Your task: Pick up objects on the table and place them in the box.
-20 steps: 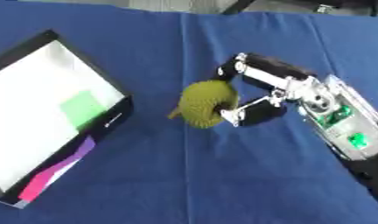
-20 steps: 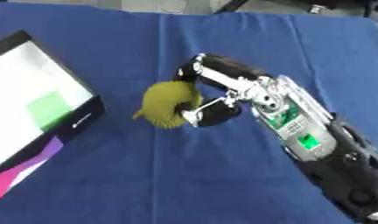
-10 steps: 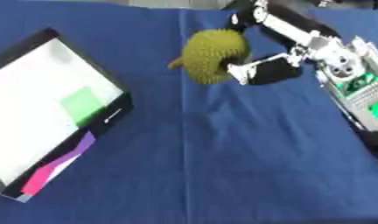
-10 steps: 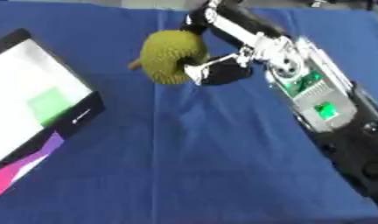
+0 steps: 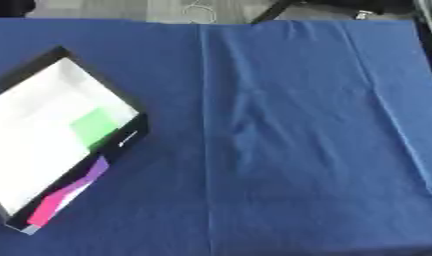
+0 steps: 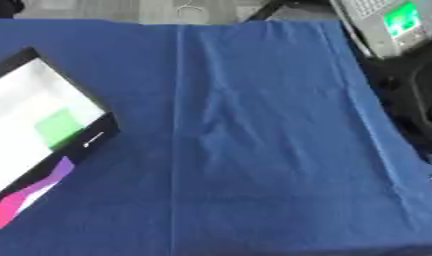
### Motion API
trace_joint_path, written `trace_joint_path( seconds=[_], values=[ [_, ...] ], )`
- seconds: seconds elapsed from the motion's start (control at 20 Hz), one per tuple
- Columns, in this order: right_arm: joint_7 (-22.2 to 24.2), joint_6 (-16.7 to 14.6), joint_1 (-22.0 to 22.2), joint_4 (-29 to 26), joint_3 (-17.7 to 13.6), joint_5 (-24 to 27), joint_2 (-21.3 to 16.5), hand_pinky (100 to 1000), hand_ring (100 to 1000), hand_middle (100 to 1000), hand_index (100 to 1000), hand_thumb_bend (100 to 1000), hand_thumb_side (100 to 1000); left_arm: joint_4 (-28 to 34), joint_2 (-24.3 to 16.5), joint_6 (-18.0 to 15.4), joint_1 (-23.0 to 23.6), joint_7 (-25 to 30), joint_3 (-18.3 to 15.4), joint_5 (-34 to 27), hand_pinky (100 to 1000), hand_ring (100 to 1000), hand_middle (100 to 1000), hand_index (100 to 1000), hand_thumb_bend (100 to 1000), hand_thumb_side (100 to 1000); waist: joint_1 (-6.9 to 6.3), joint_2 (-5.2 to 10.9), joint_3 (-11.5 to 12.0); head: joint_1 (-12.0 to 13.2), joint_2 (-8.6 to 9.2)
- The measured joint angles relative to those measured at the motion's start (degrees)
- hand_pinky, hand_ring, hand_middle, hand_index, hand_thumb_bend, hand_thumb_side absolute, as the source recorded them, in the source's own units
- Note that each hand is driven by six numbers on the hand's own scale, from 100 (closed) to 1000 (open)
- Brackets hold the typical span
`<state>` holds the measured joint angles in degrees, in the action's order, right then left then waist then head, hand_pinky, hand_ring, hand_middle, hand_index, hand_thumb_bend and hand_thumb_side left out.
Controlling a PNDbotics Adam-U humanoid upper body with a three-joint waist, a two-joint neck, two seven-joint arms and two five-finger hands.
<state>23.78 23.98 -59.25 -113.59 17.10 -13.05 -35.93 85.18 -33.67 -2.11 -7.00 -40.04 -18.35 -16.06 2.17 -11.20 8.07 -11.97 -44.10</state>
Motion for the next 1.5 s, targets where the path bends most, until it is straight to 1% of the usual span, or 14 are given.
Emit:
trace_joint_path(
  seconds=[0.1, 0.2, 0.4, 0.6, 0.85, 1.15, 1.4, 1.5],
  values=[
    [1.02, 1.48, -2.27, 0.11, 1.17, -0.9, 1.98, 818, 593, 436, 608, 100, 100, 0.0, 0.0, 0.1, -0.08, 0.13, 0.19, 0.01, 769, 782, 575, 789, 561, 588, -0.13, 0.0, 0.83, -0.76, -0.02],
    [1.85, 2.13, -4.04, 0.96, 2.55, -2.21, 3.98, 817, 592, 436, 607, 100, 100, 0.03, -0.01, 0.11, -0.25, 0.17, 0.21, 0.01, 769, 782, 576, 790, 560, 588, -0.4, 0.0, 1.72, -1.51, -0.02],
    [3.33, 1.73, -5.9, 4.63, 5.45, -5.79, 7.83, 807, 581, 432, 604, 100, 100, 0.33, -0.05, 0.07, -1.0, 0.4, 0.52, 0.01, 769, 783, 576, 790, 560, 586, -0.48, 0.0, 3.6, -2.94, -0.03],
    [3.96, 0.4, -6.1, 10.04, 7.78, -9.79, 11.15, 802, 573, 430, 602, 100, 100, 0.45, -0.11, 0.05, -1.48, 0.56, 0.55, 0.01, 770, 783, 577, 790, 560, 585, -0.48, 0.0, 5.2, -4.29, 0.0],
    [3.35, -1.77, -6.31, 16.77, 9.45, -14.0, 14.26, 800, 569, 427, 599, 100, 100, 0.72, -0.62, 0.06, -1.63, 0.57, 0.53, 0.03, 770, 783, 577, 790, 560, 584, -0.48, -0.01, 7.3, -6.33, 0.02],
    [3.11, -3.57, -6.19, 21.94, 10.5, -16.22, 16.69, 798, 567, 426, 599, 100, 100, 0.73, -0.67, -0.19, -1.72, 0.28, 0.46, 0.03, 771, 783, 578, 790, 559, 583, -0.48, -0.06, 8.91, -8.29, 0.5],
    [2.98, -4.7, -4.49, 26.02, 11.23, -17.94, 18.77, 797, 567, 426, 599, 100, 100, 0.73, -0.67, -0.36, -1.84, 0.07, 0.16, 0.01, 771, 783, 577, 791, 558, 585, -0.48, -0.12, 9.44, -9.68, 0.93],
    [2.71, -5.15, -3.91, 27.83, 11.45, -18.55, 19.67, 796, 567, 426, 599, 100, 100, 0.73, -0.67, -0.37, -2.17, 0.07, 0.16, 0.0, 771, 783, 577, 790, 558, 585, -0.48, -0.44, 9.77, -10.34, 1.04]
  ],
)
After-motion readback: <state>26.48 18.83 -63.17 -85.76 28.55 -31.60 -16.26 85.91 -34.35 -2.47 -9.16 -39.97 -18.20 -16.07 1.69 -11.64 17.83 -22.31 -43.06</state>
